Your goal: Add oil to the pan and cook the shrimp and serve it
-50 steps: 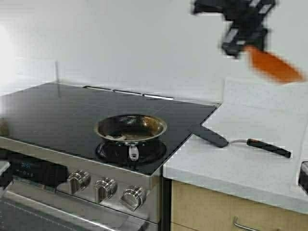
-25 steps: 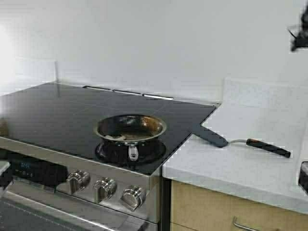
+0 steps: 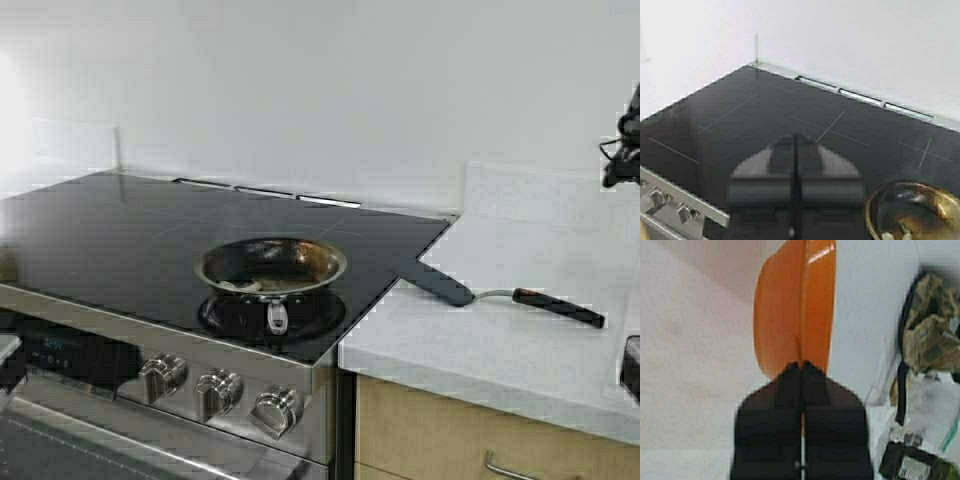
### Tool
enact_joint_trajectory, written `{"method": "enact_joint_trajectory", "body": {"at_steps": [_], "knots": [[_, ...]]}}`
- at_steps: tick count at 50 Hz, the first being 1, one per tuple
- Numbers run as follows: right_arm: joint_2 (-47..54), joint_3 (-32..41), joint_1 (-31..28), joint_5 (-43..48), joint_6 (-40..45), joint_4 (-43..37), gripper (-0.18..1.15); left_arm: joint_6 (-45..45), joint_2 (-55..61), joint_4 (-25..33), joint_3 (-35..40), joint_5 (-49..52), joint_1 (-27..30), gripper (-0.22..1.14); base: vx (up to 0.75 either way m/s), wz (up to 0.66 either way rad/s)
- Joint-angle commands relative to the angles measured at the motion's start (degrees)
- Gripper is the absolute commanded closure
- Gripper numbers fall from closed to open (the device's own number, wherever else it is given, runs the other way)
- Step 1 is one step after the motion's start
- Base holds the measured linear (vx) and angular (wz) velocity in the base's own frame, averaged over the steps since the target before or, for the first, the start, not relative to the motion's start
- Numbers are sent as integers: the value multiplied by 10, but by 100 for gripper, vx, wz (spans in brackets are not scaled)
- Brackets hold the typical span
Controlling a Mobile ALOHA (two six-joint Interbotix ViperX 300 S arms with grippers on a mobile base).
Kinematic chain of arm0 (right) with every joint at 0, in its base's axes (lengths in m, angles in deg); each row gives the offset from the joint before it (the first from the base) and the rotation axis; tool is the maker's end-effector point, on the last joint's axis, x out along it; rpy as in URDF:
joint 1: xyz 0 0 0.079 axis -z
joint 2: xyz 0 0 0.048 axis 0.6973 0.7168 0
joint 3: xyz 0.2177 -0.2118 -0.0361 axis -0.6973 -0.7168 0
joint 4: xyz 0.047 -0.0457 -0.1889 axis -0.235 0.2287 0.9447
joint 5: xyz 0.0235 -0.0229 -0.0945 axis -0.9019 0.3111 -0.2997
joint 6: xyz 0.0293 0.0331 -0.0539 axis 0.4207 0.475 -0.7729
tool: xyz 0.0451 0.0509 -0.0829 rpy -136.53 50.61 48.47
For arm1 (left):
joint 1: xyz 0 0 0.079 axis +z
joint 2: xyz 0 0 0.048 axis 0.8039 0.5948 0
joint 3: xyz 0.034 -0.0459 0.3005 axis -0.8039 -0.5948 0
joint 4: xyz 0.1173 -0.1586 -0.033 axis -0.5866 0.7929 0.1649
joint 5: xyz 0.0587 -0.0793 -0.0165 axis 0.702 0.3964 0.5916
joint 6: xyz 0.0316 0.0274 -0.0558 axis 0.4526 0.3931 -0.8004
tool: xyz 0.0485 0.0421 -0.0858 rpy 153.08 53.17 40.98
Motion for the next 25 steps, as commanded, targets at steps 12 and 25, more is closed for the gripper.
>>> {"method": "enact_joint_trajectory", "body": {"at_steps": [12, 25], "knots": [[0, 53, 1, 22, -16, -34, 54, 0, 6, 1, 5, -3, 1, 89, 0, 0], [1, 80, 2, 52, -73, -96, -7, -1, 6, 1, 5, -3, 1, 89, 0, 0]]}}
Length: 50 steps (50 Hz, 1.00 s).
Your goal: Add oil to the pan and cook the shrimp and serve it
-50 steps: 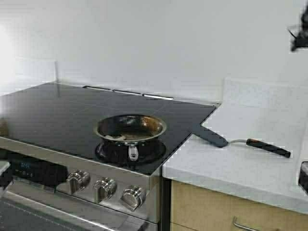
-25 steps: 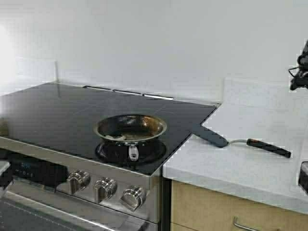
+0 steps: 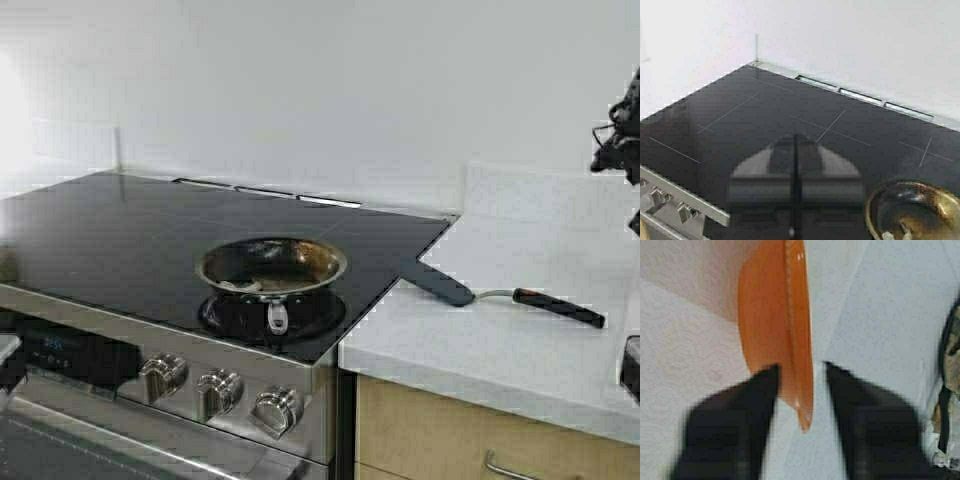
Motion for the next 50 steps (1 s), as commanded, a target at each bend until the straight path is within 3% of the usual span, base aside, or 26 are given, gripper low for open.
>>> {"method": "enact_joint_trajectory", "body": {"at_steps": [1, 20, 32, 50], "knots": [[-12, 15, 2, 3, -26, -11, -7, -1, 5, 0, 4, -3, 1, 89, 0, 0], [-25, 15, 15, 53, -156, -120, -7, -1, 5, 0, 4, -3, 1, 89, 0, 0], [-53, 14, 69, 128, -256, -279, -6, -2, 6, 0, 4, -3, 1, 89, 0, 0], [-114, 23, 85, 132, -279, -316, -6, -2, 6, 0, 4, -3, 1, 89, 0, 0]]}}
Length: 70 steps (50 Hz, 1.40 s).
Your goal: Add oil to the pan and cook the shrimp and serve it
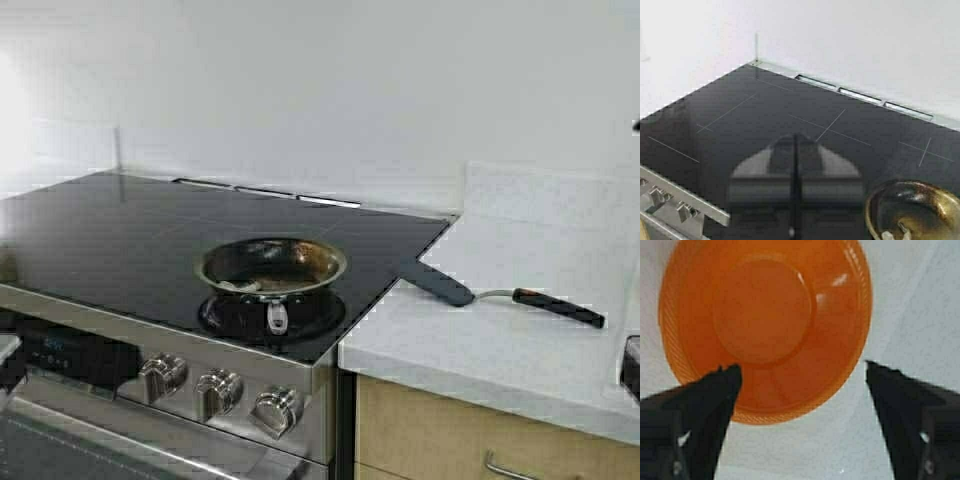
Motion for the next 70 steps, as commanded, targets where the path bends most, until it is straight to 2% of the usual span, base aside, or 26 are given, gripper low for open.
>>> {"method": "enact_joint_trajectory", "body": {"at_steps": [1, 12, 18, 28, 32, 35, 38, 47, 50, 58, 63, 70], "knots": [[-54, 11, 0, 4, 2, -7, -6, -1, 5, 0, 4, -3, 0, 89, 0, 0], [-143, 11, -2, 25, 7, -62, -6, -2, 5, 0, 4, -3, 0, 89, 0, 0], [-204, 11, -21, 26, 8, -87, -6, -2, 6, 0, 4, -3, 0, 89, 0, 0], [-287, -4, -112, 27, 17, -86, -5, -1, 6, 0, 4, -3, 0, 89, 0, 0], [-311, -9, -149, 35, 28, -86, -1, -1, 5, 0, 4, -3, 0, 89, 0, 0], [-329, -16, -173, 47, 45, -87, 9, -1, 5, 0, 4, -3, 0, 89, 0, 0], [-346, -25, -192, 63, 70, -87, 24, -1, 5, 0, 4, -3, 0, 89, 0, 0], [-388, -67, -232, 83, 155, -90, 91, -1, 6, 0, 5, -3, 0, 89, 0, 0], [-398, -87, -245, 95, 176, -90, 102, -1, 5, 0, 6, -3, 0, 89, 0, 0], [-425, -151, -276, 163, 216, -90, 89, -1, 5, 0, 6, -3, 0, 89, 0, 0], [-435, -181, -291, 210, 212, -88, 90, -2, 6, 0, 6, -3, 0, 89, 0, 0], [-441, -194, -314, 230, 182, -68, 90, -2, 6, 0, 6, -3, 0, 89, 0, 0]]}}
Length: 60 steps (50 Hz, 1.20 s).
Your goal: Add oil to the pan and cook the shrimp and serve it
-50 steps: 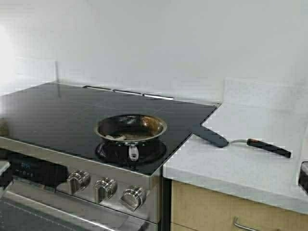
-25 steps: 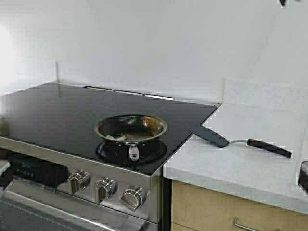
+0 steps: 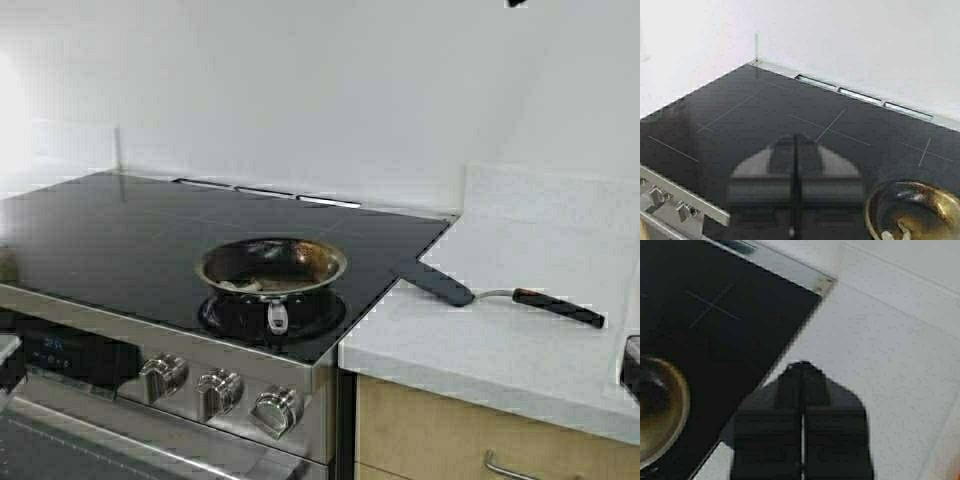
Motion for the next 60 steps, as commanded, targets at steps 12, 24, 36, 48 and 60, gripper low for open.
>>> {"method": "enact_joint_trajectory", "body": {"at_steps": [12, 24, 36, 48, 60], "knots": [[-6, 37, -109, -42, -84, 154, 90, 0, 4, 0, 6, -3, 1, 89, 0, 0], [19, 60, -116, -15, 95, 36, 90, 0, 4, 0, 5, -3, 1, 89, 0, 0], [62, -33, -101, 143, 249, -173, 90, -1, 1, 0, 4, -3, 1, 89, 0, 0], [168, -178, -91, 412, 223, -434, 90, -1, 1, 0, 4, -3, 1, 89, 0, 0], [238, -245, -110, 508, 262, -502, 90, -1, 1, 0, 4, -3, 1, 89, 0, 0]]}}
